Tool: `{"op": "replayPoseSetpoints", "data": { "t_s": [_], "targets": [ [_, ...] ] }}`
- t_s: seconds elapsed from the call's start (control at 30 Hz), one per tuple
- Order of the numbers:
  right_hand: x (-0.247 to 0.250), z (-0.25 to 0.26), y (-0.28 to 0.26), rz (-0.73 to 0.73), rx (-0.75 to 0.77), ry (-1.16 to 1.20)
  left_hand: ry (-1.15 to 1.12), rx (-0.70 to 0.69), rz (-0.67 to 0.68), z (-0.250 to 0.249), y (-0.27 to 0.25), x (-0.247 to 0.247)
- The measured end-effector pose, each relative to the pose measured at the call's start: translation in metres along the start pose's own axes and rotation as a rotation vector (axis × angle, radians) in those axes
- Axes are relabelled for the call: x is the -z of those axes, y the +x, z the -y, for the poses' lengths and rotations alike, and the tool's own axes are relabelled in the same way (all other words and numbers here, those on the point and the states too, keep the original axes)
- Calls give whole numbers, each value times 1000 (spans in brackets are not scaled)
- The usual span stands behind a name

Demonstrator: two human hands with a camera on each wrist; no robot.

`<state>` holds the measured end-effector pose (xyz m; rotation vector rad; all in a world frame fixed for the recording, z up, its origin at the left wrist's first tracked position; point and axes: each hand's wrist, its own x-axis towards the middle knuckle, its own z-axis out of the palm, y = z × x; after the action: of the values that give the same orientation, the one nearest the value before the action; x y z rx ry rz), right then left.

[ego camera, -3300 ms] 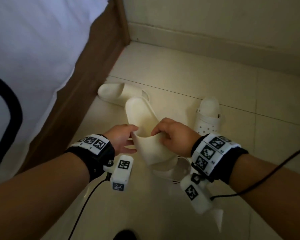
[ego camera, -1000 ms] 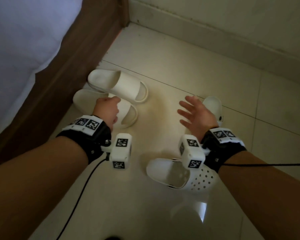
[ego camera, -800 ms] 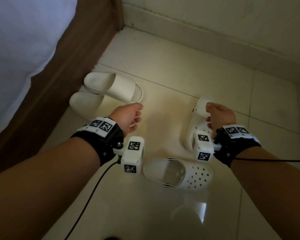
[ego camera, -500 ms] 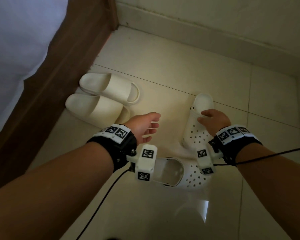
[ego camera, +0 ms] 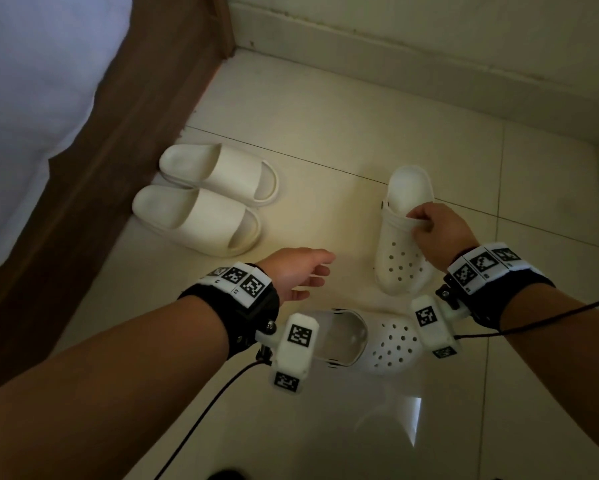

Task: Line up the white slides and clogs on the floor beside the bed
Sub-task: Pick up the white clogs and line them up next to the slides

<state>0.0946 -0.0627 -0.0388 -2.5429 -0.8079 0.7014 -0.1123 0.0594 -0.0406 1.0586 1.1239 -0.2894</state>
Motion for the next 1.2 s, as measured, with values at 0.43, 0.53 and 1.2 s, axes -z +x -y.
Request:
{"op": "replayPoseSetpoints", "data": {
  "t_s": [0.43,0.53,1.2],
  "targets": [
    [-9,91,-77,233,630,-52,-216,-60,57,5,-34,29],
    [-22,106,-92,303,737,-76,-305,-26,-8,19,-44,43],
    [-67,65,-105,564,443,-387,-615,17,-609,96,-51,164]
  ]
}}
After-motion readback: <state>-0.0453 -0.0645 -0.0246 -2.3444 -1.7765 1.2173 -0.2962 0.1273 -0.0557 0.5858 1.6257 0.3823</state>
